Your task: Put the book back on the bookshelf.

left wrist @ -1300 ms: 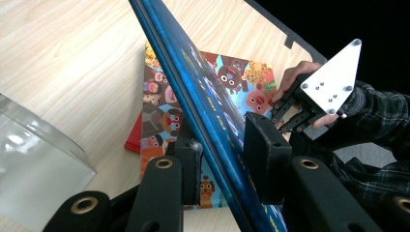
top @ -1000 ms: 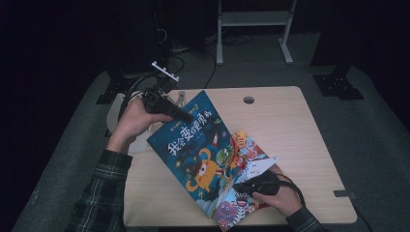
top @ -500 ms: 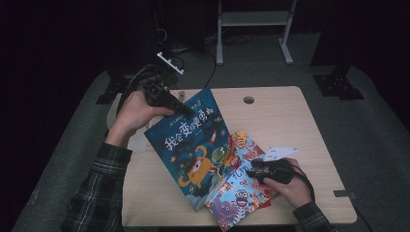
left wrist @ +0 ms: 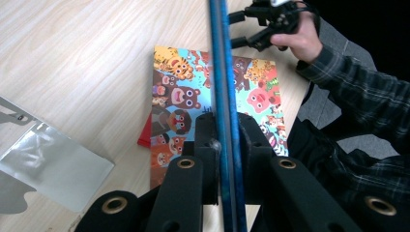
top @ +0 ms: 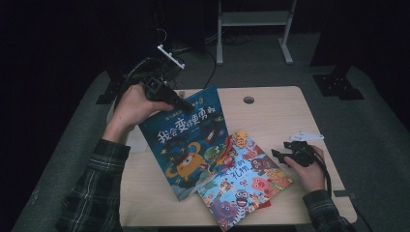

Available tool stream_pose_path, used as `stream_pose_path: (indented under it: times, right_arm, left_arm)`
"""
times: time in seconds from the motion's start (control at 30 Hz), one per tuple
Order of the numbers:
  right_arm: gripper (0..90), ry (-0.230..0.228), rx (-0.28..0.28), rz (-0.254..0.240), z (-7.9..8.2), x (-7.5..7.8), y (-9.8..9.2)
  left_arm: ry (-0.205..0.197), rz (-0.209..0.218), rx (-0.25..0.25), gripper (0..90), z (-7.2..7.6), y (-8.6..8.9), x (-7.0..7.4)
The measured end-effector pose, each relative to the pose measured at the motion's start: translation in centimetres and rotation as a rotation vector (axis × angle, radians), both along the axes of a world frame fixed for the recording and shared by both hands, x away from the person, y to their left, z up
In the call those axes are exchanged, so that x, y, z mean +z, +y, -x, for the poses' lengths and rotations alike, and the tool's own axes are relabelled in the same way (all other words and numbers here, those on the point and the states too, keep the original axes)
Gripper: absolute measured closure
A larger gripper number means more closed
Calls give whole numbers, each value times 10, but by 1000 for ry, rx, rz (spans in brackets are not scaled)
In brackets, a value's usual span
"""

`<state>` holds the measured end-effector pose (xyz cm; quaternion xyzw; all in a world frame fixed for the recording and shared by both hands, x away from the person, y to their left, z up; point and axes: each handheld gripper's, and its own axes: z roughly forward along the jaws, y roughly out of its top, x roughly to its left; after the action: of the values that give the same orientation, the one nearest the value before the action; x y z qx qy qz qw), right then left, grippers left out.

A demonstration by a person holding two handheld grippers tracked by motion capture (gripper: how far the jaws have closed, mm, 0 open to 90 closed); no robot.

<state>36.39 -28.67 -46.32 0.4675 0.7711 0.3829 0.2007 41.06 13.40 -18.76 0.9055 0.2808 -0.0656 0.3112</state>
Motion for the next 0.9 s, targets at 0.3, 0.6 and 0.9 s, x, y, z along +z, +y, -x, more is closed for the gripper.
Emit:
stream_pose_path:
  times: [0.3, 0.6, 0.9]
  right_arm:
    - [312, 26, -100, 53, -13, -15, -15]
    - [246, 27, -140, 56, -19, -22, -21]
    - [127, 49, -186, 55, -22, -24, -23]
  left_arm:
    - [-17, -16, -21, 824, 4, -2, 6]
    - [-67, -31, 22, 823, 9, 5, 12]
    - [-65, -6, 76, 824, 14, 29, 16]
